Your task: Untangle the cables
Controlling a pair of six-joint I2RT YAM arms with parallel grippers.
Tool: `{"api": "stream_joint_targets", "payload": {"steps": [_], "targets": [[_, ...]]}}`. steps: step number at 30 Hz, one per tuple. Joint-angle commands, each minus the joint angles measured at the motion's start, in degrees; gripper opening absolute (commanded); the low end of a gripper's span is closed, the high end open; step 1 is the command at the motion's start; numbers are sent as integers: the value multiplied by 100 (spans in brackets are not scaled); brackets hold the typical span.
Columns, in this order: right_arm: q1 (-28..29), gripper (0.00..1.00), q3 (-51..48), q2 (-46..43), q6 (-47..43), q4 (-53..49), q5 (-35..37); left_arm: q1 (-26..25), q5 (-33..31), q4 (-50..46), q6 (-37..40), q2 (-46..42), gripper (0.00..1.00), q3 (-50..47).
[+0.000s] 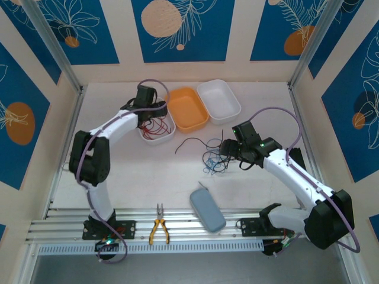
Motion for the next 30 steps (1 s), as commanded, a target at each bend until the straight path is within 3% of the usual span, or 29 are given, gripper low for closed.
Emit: {"api": "stream_joint_targets", "payload": {"steps": [1,9,15,23,30], "targets": [[-21,83,4,-56,46,-136,159,-148,355,488,196,-767,100,-602],[-498,68,360,475,-892,-127,-311,-488,1244,1337,304,-2119,100,-2307],[-883,56,783,1259,-1742,9,-994,-557,1922,2232,-88,-2871,100,-3295],[-880,55,1213,2005,-2597,197,-1558,-557,1871,2504,-330,-3452,100,-4102],[-865,54,1544,2560,-2817,17,-1258,-556,1901,2614,-354,-3358,100,-4101]]}}
